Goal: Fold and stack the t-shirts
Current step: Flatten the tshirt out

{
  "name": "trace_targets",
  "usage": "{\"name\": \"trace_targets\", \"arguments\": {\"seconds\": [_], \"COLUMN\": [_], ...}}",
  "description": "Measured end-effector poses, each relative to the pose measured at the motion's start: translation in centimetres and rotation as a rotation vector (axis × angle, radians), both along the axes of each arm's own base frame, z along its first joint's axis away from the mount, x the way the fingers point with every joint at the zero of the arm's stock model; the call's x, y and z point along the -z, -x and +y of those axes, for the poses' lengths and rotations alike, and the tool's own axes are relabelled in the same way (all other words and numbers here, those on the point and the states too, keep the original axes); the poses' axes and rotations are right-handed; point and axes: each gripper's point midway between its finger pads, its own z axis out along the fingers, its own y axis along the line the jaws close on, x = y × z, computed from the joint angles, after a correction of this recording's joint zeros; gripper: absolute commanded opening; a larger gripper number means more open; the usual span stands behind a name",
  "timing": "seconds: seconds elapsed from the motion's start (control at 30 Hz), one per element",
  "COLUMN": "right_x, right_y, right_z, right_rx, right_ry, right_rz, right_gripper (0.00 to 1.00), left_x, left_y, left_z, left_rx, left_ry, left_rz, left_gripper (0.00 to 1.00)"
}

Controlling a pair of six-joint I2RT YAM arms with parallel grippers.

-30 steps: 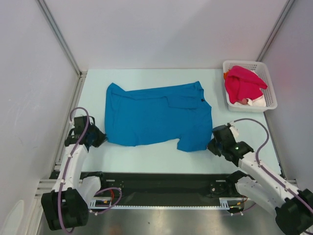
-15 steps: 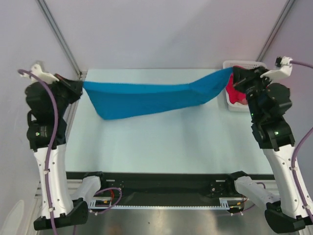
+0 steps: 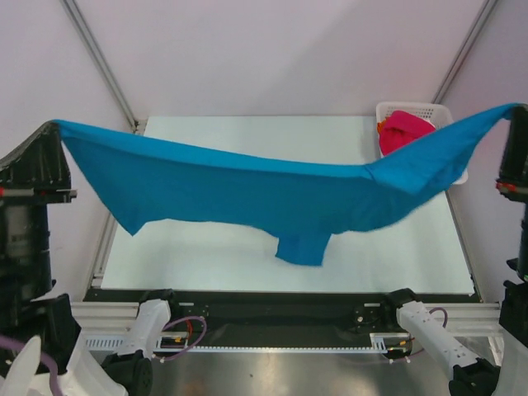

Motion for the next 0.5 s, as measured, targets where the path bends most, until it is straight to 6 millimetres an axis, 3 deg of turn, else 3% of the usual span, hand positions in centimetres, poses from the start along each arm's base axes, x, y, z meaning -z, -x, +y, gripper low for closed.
{"name": "trace_targets", "arguments": {"seconds": [0.07, 0.13, 0.37, 0.5], "right_x": [-1.5, -2.5, -2.6, -2.6], "right_y": [2.3, 3.3, 1.4, 2.4], "right_z": [-0.3, -0.4, 1.2, 1.6], "right_rx": [-0.002, 0.003, -0.02, -0.045], "right_ry": [0.005, 0.017, 0.084, 0.102], "right_rz": [-0.086, -0.134, -0.135, -0.154], "right_gripper": [0.0, 0.0, 0.0, 0.0], "left_x": [-1.2, -1.8, -0.7, -0.2], "left_y": [1.7, 2.2, -1.2, -0.9], "left_z": [0.1, 0.3, 0.8, 0.8], "left_rx": [-0.017, -0.033, -0.028, -0.029], "left_ry": [0.001, 0.007, 0.021, 0.028], "left_rz": [-0.06, -0.086, -0.016, -0.002], "left_gripper": [0.0, 0.0, 0.0, 0.0]}}
